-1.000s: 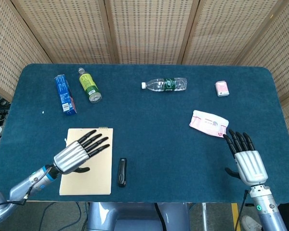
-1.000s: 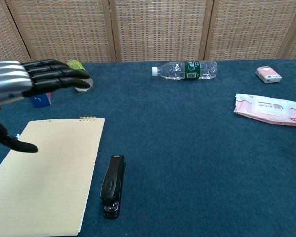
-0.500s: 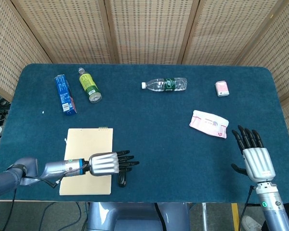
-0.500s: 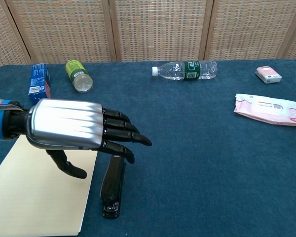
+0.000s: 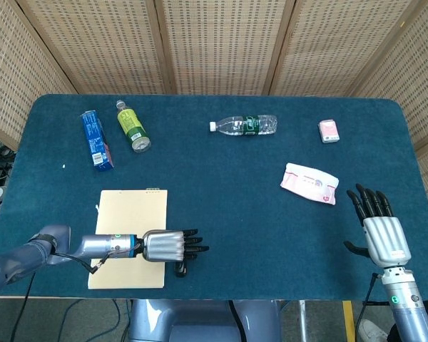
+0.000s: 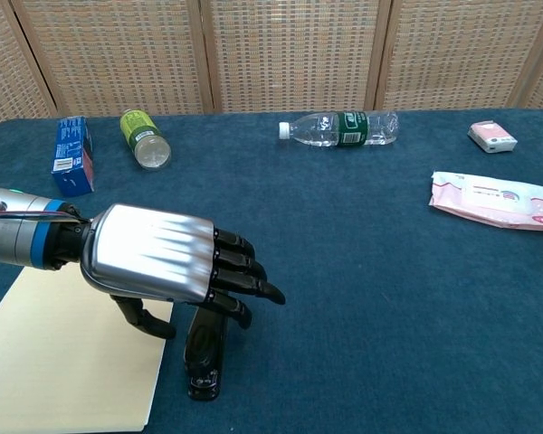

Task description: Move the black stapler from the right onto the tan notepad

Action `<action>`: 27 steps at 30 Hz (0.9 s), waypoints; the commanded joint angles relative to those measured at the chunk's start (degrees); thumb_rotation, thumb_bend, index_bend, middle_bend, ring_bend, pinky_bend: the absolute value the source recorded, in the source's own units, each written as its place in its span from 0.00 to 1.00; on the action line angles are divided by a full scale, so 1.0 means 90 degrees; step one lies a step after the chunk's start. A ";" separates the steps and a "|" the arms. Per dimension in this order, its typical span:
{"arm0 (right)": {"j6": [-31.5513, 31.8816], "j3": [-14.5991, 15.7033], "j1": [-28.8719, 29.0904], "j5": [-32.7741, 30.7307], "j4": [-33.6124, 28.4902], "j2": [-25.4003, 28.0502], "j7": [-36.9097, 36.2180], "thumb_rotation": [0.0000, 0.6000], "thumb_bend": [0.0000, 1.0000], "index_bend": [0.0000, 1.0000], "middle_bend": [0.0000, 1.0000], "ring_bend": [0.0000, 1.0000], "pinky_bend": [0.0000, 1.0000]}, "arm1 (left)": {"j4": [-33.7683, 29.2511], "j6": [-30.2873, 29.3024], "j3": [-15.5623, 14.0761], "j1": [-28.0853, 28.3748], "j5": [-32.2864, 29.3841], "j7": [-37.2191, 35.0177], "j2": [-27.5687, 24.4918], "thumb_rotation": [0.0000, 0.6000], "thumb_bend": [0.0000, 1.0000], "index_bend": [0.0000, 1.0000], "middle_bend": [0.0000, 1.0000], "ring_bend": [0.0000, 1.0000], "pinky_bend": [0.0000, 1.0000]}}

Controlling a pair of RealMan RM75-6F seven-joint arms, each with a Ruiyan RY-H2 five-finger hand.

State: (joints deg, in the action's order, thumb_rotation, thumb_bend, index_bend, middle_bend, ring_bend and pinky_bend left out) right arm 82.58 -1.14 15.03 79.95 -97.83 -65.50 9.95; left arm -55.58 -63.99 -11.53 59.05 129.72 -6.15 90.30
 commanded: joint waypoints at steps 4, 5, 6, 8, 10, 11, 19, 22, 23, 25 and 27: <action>-0.0031 -0.0062 -0.0037 0.0026 -0.0029 0.0033 -0.0043 1.00 0.00 0.00 0.00 0.00 0.00 | 0.0110 0.0085 -0.0128 0.0092 -0.0097 0.0030 0.0119 1.00 0.30 0.27 0.10 0.16 0.20; -0.0035 -0.0070 -0.0042 0.0029 -0.0030 0.0036 -0.0047 1.00 0.00 0.00 0.00 0.00 0.00 | 0.0131 0.0096 -0.0142 0.0103 -0.0114 0.0028 0.0139 1.00 0.30 0.27 0.10 0.16 0.20; -0.0041 -0.0084 -0.0049 0.0032 -0.0029 0.0039 -0.0053 1.00 0.00 0.00 0.00 0.00 0.00 | 0.0162 0.0110 -0.0161 0.0117 -0.0142 0.0022 0.0173 1.00 0.30 0.27 0.10 0.16 0.20; -0.0055 -0.0105 -0.0063 0.0029 -0.0023 0.0047 -0.0072 1.00 0.00 0.00 0.00 0.00 0.00 | 0.0227 0.0147 -0.0191 0.0146 -0.0189 0.0006 0.0242 1.00 0.30 0.27 0.10 0.16 0.20; -0.0078 -0.0138 -0.0078 0.0022 -0.0011 0.0055 -0.0103 1.00 0.00 0.00 0.00 0.00 0.00 | 0.0332 0.0174 -0.0237 0.0191 -0.0228 0.0005 0.0335 1.00 0.30 0.27 0.10 0.16 0.20; -0.0086 -0.0152 -0.0083 0.0022 -0.0007 0.0058 -0.0117 1.00 0.00 0.00 0.00 0.00 0.00 | 0.0373 0.0178 -0.0258 0.0208 -0.0242 0.0002 0.0371 1.00 0.30 0.27 0.10 0.16 0.20; -0.0155 -0.0234 -0.0132 0.0027 -0.0032 0.0112 -0.0188 1.00 0.00 0.00 0.00 0.00 0.00 | 0.0617 0.0232 -0.0406 0.0371 -0.0348 0.0000 0.0665 1.00 0.30 0.28 0.10 0.17 0.21; -0.0169 -0.0262 -0.0154 0.0033 -0.0040 0.0131 -0.0212 1.00 0.00 0.00 0.00 0.00 0.00 | 0.0662 0.0200 -0.0463 0.0405 -0.0390 -0.0010 0.0752 1.00 0.30 0.30 0.12 0.19 0.24; -0.0175 -0.0270 -0.0158 0.0037 -0.0041 0.0134 -0.0215 1.00 0.00 0.00 0.00 0.00 0.00 | 0.0677 0.0180 -0.0479 0.0413 -0.0400 -0.0011 0.0770 1.00 0.30 0.30 0.13 0.20 0.25; -0.0184 -0.0281 -0.0165 0.0043 -0.0045 0.0138 -0.0217 1.00 0.00 0.00 0.00 0.00 0.00 | 0.0693 0.0153 -0.0508 0.0426 -0.0411 -0.0006 0.0805 1.00 0.30 0.32 0.14 0.22 0.26; -0.0189 -0.0292 -0.0176 0.0055 -0.0049 0.0143 -0.0219 1.00 0.00 0.00 0.00 0.00 0.00 | 0.0712 0.0120 -0.0546 0.0435 -0.0423 0.0012 0.0841 1.00 0.30 0.35 0.18 0.25 0.28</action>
State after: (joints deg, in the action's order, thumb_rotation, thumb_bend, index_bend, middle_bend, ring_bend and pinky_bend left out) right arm 80.88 -3.75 13.45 80.45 -98.27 -64.22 7.98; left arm -49.25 -62.82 -16.34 62.91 125.96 -6.10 97.77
